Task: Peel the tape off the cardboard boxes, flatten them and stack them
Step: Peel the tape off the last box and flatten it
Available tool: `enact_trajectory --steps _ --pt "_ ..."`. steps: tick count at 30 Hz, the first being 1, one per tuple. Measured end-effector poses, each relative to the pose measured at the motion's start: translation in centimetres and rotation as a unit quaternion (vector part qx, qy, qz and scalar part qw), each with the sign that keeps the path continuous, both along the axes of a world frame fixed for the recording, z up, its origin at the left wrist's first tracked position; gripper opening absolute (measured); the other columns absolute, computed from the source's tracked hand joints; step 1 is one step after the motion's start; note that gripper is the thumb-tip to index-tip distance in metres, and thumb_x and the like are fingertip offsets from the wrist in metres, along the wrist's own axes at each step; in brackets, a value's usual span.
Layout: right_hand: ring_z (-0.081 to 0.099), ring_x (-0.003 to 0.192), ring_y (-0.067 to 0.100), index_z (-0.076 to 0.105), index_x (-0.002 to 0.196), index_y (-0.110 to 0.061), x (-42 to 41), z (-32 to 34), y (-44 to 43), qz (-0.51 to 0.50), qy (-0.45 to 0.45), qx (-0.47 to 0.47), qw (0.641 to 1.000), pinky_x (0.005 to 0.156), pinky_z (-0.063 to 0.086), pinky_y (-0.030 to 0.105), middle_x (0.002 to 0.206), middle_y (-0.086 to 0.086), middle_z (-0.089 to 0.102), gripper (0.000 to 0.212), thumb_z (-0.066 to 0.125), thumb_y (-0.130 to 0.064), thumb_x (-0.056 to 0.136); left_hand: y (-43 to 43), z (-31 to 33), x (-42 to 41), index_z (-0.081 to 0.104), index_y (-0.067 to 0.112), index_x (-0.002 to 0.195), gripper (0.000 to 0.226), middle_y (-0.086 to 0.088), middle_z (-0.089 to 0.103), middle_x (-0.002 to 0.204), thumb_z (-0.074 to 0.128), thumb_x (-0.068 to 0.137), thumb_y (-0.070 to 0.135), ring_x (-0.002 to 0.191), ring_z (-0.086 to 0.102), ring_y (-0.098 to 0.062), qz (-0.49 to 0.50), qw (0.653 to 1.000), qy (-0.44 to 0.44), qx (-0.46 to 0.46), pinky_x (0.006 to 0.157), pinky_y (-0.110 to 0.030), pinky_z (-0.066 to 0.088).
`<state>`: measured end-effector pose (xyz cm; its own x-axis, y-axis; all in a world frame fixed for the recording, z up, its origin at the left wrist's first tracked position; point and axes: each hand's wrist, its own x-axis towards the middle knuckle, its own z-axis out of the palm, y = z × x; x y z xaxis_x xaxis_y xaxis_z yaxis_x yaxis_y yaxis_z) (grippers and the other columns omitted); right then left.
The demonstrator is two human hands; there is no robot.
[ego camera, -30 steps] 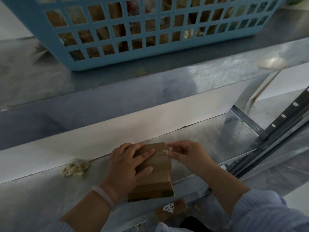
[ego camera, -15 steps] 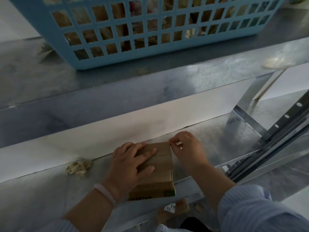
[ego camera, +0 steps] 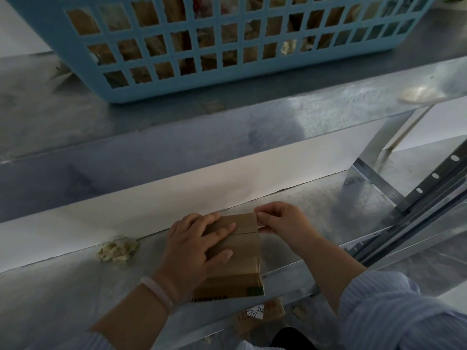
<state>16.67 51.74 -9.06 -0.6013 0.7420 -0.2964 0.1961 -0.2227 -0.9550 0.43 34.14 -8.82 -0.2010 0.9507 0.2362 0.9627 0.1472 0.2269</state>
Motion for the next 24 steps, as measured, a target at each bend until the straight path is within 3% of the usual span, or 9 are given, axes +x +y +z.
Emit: enact_trajectory --steps 3,6,9,13,16,20,24 --pt "0.072 0.078 0.023 0.070 0.087 -0.009 -0.7 -0.4 -0.1 -0.045 -0.009 -0.006 0.999 0.077 0.060 0.037 0.081 0.010 0.073 0.003 0.071 -0.007 0.086 0.0 0.1 0.1 0.054 0.044 0.131 0.052 0.011 0.051 0.135 0.032 0.090 0.066 0.118 0.043 -0.019 0.001 1.000 0.001 0.004 0.095 -0.040 0.033" --pt "0.072 0.069 0.021 0.065 0.081 -0.008 -1.0 -0.4 -0.3 -0.096 -0.050 0.022 0.994 0.071 0.061 0.034 0.073 0.007 0.072 0.015 0.077 -0.017 0.083 0.0 0.2 0.1 0.055 0.044 0.131 0.052 0.011 0.052 0.134 0.032 0.090 0.066 0.118 0.043 -0.019 0.003 1.000 0.001 0.008 0.095 -0.037 0.031" --pt "0.072 0.066 0.019 0.065 0.087 -0.012 -0.7 -0.6 0.4 -0.103 -0.075 0.067 0.990 0.073 0.061 0.039 0.071 0.002 0.072 0.011 0.075 -0.016 0.085 0.0 0.1 0.1 0.053 0.045 0.131 0.052 0.012 0.051 0.135 0.031 0.090 0.067 0.118 0.044 -0.018 0.001 1.000 0.004 0.007 0.096 -0.035 0.029" --pt "0.069 0.070 0.019 0.064 0.114 -0.009 -0.7 -0.3 1.2 -0.030 0.014 -0.074 0.997 0.071 0.061 0.036 0.080 0.010 0.069 0.021 0.059 -0.004 0.094 0.0 0.0 0.0 0.054 0.045 0.131 0.050 0.012 0.051 0.134 0.035 0.090 0.066 0.118 0.045 -0.019 0.002 1.000 0.005 0.010 0.096 -0.037 0.032" --pt "0.068 0.072 0.019 0.068 0.113 0.002 -0.8 -0.3 1.3 0.020 0.016 -0.129 0.991 0.071 0.057 0.035 0.081 0.013 0.071 0.022 0.056 -0.006 0.097 0.0 -0.1 0.0 0.054 0.045 0.131 0.050 0.012 0.051 0.135 0.036 0.089 0.066 0.118 0.045 -0.019 0.003 1.000 0.008 0.009 0.096 -0.038 0.032" --pt "0.057 0.059 0.014 0.068 0.110 0.001 -0.7 -0.5 1.0 0.037 0.047 -0.220 0.974 0.055 0.054 0.029 0.071 0.008 0.063 0.020 0.057 -0.010 0.097 0.1 0.0 0.0 0.052 0.046 0.132 0.051 0.012 0.051 0.135 0.033 0.090 0.067 0.118 0.045 -0.020 0.004 1.000 0.007 0.006 0.095 -0.040 0.035" --pt "0.057 0.060 0.012 0.068 0.102 -0.005 -0.6 0.1 1.1 0.072 0.021 -0.218 0.973 0.052 0.050 0.025 0.071 0.004 0.063 0.014 0.060 -0.014 0.095 -0.1 0.0 0.0 0.052 0.045 0.133 0.052 0.011 0.050 0.136 0.030 0.091 0.067 0.119 0.043 -0.020 0.002 1.000 0.008 -0.003 0.096 -0.038 0.032"
